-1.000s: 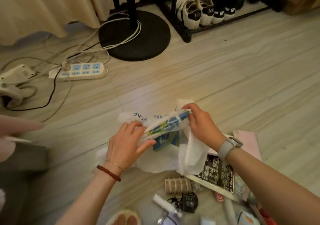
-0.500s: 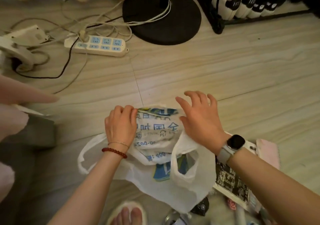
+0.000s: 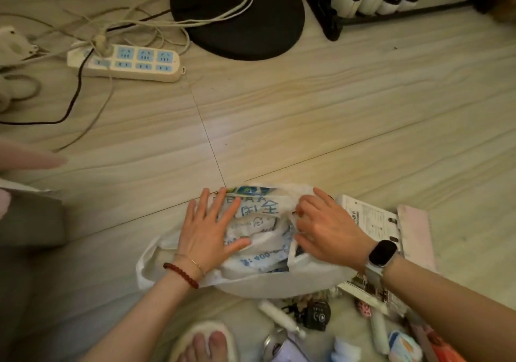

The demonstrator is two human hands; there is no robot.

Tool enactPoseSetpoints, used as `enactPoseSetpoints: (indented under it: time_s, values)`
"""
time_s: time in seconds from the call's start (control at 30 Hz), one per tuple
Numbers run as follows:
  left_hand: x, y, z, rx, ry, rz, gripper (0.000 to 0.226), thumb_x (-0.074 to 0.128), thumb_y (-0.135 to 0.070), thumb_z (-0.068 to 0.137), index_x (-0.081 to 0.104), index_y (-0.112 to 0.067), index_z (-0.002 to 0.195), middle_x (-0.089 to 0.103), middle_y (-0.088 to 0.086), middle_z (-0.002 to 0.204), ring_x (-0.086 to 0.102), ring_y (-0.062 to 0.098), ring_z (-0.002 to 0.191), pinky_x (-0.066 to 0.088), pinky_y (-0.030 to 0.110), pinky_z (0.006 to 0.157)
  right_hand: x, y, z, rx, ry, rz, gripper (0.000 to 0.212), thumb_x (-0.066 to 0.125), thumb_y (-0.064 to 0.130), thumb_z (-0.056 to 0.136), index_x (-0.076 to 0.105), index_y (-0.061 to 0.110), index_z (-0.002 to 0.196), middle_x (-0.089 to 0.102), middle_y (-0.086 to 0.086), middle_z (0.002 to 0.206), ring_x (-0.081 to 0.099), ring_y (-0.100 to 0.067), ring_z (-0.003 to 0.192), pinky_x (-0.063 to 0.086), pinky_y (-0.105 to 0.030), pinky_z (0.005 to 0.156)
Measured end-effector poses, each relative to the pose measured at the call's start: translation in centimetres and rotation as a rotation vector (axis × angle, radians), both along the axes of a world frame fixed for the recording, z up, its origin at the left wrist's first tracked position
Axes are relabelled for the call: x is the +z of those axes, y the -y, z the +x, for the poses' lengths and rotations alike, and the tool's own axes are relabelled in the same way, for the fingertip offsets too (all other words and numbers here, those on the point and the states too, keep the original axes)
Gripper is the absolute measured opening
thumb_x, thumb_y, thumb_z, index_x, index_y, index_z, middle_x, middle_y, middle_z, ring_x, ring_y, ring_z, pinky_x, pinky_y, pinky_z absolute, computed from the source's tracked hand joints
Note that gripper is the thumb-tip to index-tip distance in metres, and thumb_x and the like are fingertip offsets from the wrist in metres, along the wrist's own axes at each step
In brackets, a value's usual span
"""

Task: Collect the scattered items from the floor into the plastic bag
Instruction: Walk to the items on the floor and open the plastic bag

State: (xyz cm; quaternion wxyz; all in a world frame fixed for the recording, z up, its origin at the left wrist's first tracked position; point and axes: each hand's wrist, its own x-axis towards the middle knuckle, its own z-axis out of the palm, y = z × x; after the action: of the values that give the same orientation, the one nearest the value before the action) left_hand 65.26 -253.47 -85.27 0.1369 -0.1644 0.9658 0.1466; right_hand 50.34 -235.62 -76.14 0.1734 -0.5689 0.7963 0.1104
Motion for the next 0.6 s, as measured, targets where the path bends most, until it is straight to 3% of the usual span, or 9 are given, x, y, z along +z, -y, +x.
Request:
enactPoseSetpoints:
  time_s: [0.07,0.13,0.23,0.27,0.33,0.37,0.43,0.5,0.6]
  values:
    - [-1.0,1.1,0.6,0.009,0.012,-0.052,0.098,-0.02,-0.087,0.053,-0.01,-0.036,0.137,-0.01,-0.003,0.149,-0.016,0.027,0.137,-0.01,0.05,0.11,-0.1,-1.0,-1.3,-0.003,-0.006,0.002,0.03,0.044,0.036,0.083,0.064,0.021,0.068,0.07,-0.001,0.093,0.063,-0.02,0.104,0.038,-0.047,0.104]
    - [-1.3,2.8,0.6,0.07,0.041,-0.12,0.097,-0.023,-0.085,0.053,-0.011,-0.036,0.136,-0.013,-0.004,0.147,-0.019,0.025,0.136,-0.01,0.056,0.109,-0.3,-1.3,-2.6,-0.002,-0.031,0.003,0.034,0.038,0.038,0.086,0.065,0.023,0.072,0.069,-0.002,0.108,0.055,-0.021,0.12,0.028,-0.043,0.111]
    - [0.0,5.6,0.1,0.204,0.089,-0.16,0.091,-0.007,-0.082,0.064,-0.002,-0.035,0.142,-0.008,0.0,0.154,-0.014,0.029,0.141,-0.01,0.06,0.108,0.1,0.2,-3.9,-0.03,-0.017,-0.029,0.045,0.031,0.043,0.088,0.071,0.025,0.077,0.061,0.0,0.126,0.037,-0.021,0.135,0.009,-0.037,0.116]
    - [0.9,6.1,-0.1,0.227,0.066,-0.165,0.087,0.004,-0.079,0.07,0.006,-0.033,0.144,-0.001,0.004,0.156,-0.009,0.031,0.142,-0.009,0.062,0.108,0.4,1.0,-3.9,-0.043,-0.015,-0.07,0.05,0.028,0.044,0.088,0.072,0.024,0.076,0.063,0.001,0.124,0.038,-0.021,0.135,0.01,-0.038,0.115]
    - [2.6,6.0,-0.5,0.196,-0.082,-0.173,0.077,0.015,-0.07,0.08,0.029,-0.024,0.141,0.02,0.009,0.153,0.009,0.031,0.143,-0.001,0.063,0.109,1.1,2.9,-3.0,-0.075,-0.041,-0.191,0.053,0.031,0.044,0.089,0.073,0.02,0.068,0.073,0.002,0.102,0.054,-0.023,0.121,0.032,-0.039,0.108]
    - [3.3,5.4,-0.6,0.154,-0.162,-0.169,0.074,0.014,-0.066,0.084,0.038,-0.021,0.137,0.03,0.01,0.149,0.018,0.03,0.141,0.002,0.061,0.11,1.6,4.1,-2.3,-0.087,-0.065,-0.282,0.051,0.035,0.043,0.089,0.071,0.018,0.065,0.075,0.002,0.087,0.062,-0.023,0.107,0.044,-0.037,0.096]
    - [4.1,3.5,-0.8,0.072,-0.263,-0.132,0.07,0.009,-0.06,0.09,0.046,-0.018,0.131,0.043,0.01,0.142,0.03,0.029,0.136,0.004,0.055,0.112,2.3,6.7,-0.9,-0.138,-0.091,-0.401,0.042,0.042,0.04,0.089,0.068,0.013,0.069,0.071,0.0,0.072,0.063,-0.022,0.085,0.048,-0.032,0.075]
    - [4.1,1.4,-0.7,0.021,-0.261,-0.068,0.069,0.006,-0.059,0.091,0.043,-0.018,0.133,0.043,0.01,0.142,0.031,0.028,0.136,0.005,0.05,0.111,2.0,8.6,0.2,-0.197,-0.011,-0.339,0.035,0.046,0.04,0.09,0.064,0.011,0.087,0.069,-0.005,0.084,0.058,-0.024,0.088,0.042,-0.034,0.077]
    - [2.3,-0.2,0.1,0.041,-0.208,0.021,0.073,0.003,-0.068,0.086,0.019,-0.024,0.142,0.018,0.002,0.151,0.01,0.02,0.142,-0.003,0.045,0.111,0.3,7.8,0.4,-0.278,0.019,-0.172,0.048,0.043,0.054,0.088,0.061,0.012,0.101,0.068,-0.008,0.093,0.056,-0.024,0.094,0.037,-0.035,0.086]
